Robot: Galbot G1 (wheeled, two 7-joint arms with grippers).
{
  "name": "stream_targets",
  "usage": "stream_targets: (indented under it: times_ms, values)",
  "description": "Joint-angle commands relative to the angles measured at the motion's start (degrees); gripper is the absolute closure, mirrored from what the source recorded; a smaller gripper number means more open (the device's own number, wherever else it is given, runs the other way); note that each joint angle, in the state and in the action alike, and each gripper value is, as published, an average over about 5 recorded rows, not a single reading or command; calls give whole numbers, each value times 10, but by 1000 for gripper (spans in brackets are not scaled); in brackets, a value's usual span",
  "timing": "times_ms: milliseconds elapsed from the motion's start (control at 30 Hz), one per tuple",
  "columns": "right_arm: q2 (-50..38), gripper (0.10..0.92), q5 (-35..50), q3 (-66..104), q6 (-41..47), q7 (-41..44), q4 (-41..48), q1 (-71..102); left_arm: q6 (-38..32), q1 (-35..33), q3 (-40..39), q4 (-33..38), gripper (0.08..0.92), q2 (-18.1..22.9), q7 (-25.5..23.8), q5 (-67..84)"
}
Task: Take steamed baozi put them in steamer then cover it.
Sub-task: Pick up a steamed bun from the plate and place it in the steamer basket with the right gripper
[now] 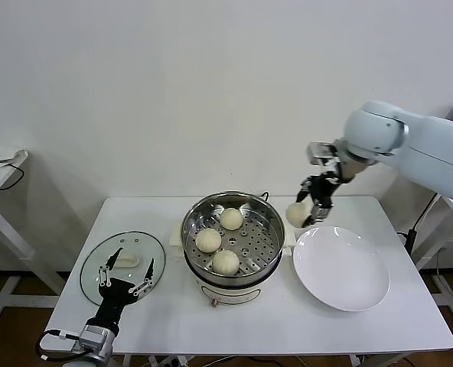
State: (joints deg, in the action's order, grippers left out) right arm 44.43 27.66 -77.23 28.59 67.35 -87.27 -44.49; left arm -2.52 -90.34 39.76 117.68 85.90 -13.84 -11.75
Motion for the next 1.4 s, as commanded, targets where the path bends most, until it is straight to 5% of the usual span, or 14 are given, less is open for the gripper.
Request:
stream_targets:
  times_ms: [33,467,1400]
  values:
    - [150,355,58,-57,31,-15,26,-26,-1,1,5,-4,177,-1,-1,2]
    - [253,355,6,-63,28,-9,115,40,-1,5,14,-6,177,-5,-4,10]
    - [258,336,-60,-36,19,3,166,119,1,13,20,-18,177,-8,-5,16]
